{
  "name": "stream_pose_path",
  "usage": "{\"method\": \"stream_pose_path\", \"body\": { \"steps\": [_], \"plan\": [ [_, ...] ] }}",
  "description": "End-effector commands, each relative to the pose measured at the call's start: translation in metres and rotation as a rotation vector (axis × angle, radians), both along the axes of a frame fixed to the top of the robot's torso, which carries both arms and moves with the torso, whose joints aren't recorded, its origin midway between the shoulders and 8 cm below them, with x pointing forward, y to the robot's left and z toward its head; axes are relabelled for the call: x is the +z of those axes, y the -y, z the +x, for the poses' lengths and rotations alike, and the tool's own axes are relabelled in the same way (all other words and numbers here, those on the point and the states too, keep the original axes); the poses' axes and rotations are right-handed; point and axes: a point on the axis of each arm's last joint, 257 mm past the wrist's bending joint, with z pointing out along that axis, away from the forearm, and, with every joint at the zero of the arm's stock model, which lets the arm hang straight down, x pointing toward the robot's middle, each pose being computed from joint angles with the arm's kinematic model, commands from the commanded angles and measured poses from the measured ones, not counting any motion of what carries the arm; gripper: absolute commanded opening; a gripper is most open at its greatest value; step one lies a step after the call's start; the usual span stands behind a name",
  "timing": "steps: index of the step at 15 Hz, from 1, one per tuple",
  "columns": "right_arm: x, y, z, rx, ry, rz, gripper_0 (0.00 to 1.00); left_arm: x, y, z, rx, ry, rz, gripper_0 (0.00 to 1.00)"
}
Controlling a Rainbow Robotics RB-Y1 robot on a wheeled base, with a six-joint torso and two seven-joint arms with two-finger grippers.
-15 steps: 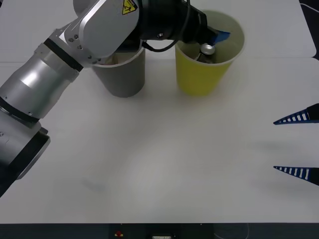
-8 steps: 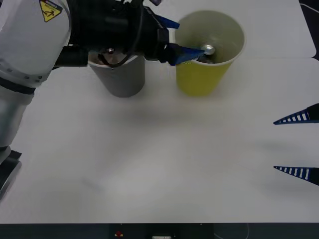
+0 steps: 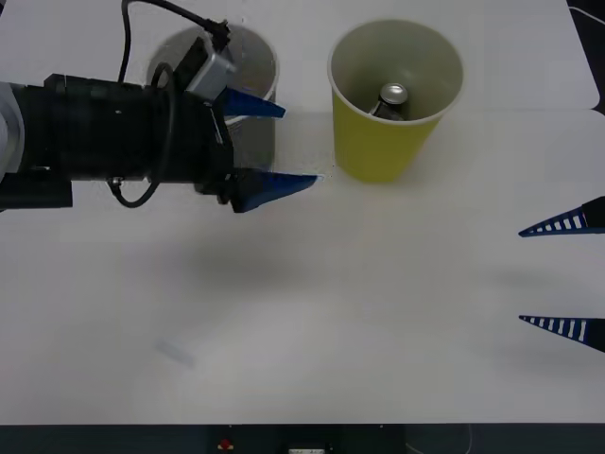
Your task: Put the can into the green bin and the plastic bottle into the gray bin
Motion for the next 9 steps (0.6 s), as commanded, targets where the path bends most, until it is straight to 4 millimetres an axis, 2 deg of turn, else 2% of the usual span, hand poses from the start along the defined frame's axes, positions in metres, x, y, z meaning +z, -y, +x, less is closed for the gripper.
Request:
{"method": "stream_pose_path", "body": {
  "steps": [1, 4, 9],
  "plan": [
    [0.000, 0.000, 0.000, 0.000, 0.000, 0.000, 1.00, -0.023, -0.031, -0.021, -0.007, -0.001, 0.077, 1.00],
    [0.000, 0.000, 0.000, 0.000, 0.000, 0.000, 1.00, -0.040, -0.072, -0.042, -0.036, -0.010, 0.199, 1.00],
    [0.000, 0.000, 0.000, 0.000, 0.000, 0.000, 1.00, -0.072, -0.119, -0.064, -0.064, 0.002, 0.293, 1.00]
  ]
}}
